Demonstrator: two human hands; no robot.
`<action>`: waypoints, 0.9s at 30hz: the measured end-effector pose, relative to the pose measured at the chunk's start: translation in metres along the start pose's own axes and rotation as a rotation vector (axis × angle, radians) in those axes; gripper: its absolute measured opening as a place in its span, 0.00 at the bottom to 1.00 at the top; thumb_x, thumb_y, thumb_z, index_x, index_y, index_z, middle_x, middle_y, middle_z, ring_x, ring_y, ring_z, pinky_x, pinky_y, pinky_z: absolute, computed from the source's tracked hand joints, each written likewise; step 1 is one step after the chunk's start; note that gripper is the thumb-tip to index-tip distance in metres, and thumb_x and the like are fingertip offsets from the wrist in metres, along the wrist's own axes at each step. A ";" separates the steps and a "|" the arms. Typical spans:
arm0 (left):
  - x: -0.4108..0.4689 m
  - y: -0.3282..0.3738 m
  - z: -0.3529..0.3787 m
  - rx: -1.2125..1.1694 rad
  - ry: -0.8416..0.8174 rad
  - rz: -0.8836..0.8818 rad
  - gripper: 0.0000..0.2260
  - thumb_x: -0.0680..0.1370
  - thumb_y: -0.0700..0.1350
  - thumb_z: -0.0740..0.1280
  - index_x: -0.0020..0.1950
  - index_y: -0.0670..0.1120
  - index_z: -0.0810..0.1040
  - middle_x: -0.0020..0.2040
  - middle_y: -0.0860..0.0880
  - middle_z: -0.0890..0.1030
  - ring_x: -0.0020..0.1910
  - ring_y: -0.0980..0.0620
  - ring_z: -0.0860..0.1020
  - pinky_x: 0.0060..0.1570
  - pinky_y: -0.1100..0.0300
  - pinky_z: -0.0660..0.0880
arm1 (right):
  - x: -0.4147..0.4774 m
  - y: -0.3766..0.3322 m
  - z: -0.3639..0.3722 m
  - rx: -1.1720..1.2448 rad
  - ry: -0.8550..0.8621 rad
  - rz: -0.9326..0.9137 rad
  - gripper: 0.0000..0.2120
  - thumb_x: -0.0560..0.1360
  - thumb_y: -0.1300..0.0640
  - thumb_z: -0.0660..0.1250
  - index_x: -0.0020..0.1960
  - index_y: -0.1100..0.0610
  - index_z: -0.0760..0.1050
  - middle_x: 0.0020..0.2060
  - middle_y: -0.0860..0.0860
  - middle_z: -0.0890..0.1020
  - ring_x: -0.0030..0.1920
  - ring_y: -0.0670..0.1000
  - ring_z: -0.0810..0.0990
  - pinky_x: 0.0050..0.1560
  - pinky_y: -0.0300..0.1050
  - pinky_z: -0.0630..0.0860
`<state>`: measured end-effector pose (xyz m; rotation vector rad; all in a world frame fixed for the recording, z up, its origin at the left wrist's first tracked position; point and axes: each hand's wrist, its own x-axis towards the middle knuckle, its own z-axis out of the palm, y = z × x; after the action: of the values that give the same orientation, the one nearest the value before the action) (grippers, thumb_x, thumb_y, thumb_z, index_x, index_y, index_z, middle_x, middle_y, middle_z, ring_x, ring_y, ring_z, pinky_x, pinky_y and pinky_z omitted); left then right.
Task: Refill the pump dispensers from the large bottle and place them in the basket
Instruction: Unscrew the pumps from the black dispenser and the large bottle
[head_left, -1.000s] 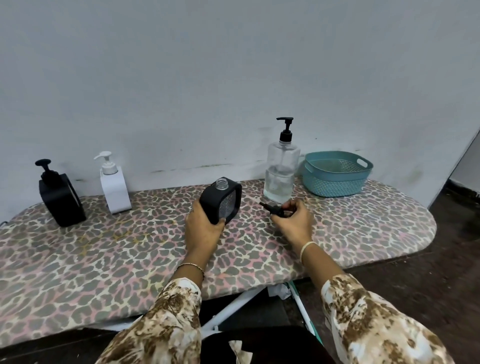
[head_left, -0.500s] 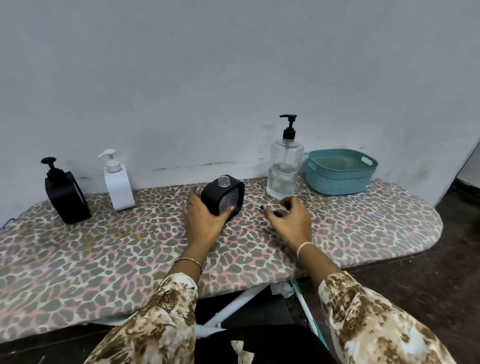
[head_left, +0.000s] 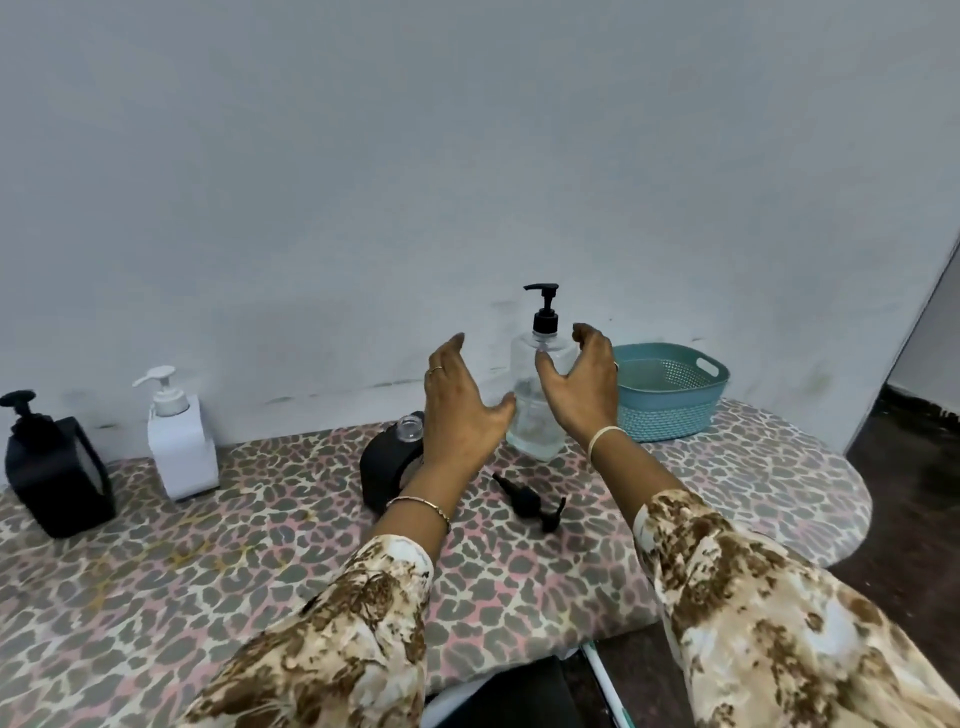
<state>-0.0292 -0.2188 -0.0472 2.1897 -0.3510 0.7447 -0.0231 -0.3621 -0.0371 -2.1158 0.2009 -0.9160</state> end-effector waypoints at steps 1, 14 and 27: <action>0.004 0.001 0.008 0.010 -0.055 0.006 0.40 0.71 0.49 0.73 0.75 0.42 0.55 0.73 0.44 0.62 0.72 0.45 0.61 0.70 0.56 0.60 | 0.007 0.002 0.002 -0.011 -0.029 -0.006 0.30 0.75 0.48 0.67 0.71 0.60 0.63 0.66 0.56 0.70 0.68 0.56 0.68 0.68 0.50 0.66; 0.044 0.014 0.077 -0.157 -0.304 -0.200 0.48 0.67 0.56 0.76 0.77 0.45 0.51 0.73 0.44 0.65 0.71 0.45 0.66 0.64 0.52 0.69 | 0.059 0.008 0.021 0.008 0.049 0.002 0.20 0.67 0.40 0.74 0.50 0.52 0.80 0.45 0.46 0.84 0.46 0.46 0.81 0.44 0.43 0.77; 0.047 -0.005 0.080 -0.173 -0.241 -0.150 0.41 0.67 0.61 0.74 0.72 0.52 0.57 0.65 0.50 0.73 0.62 0.49 0.74 0.55 0.54 0.75 | 0.082 0.016 0.008 0.262 -0.275 -0.001 0.09 0.66 0.50 0.78 0.43 0.48 0.80 0.40 0.44 0.84 0.44 0.42 0.82 0.46 0.37 0.74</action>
<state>0.0417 -0.2761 -0.0631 2.1164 -0.3532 0.3552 0.0441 -0.4026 -0.0071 -1.9690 -0.0585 -0.6056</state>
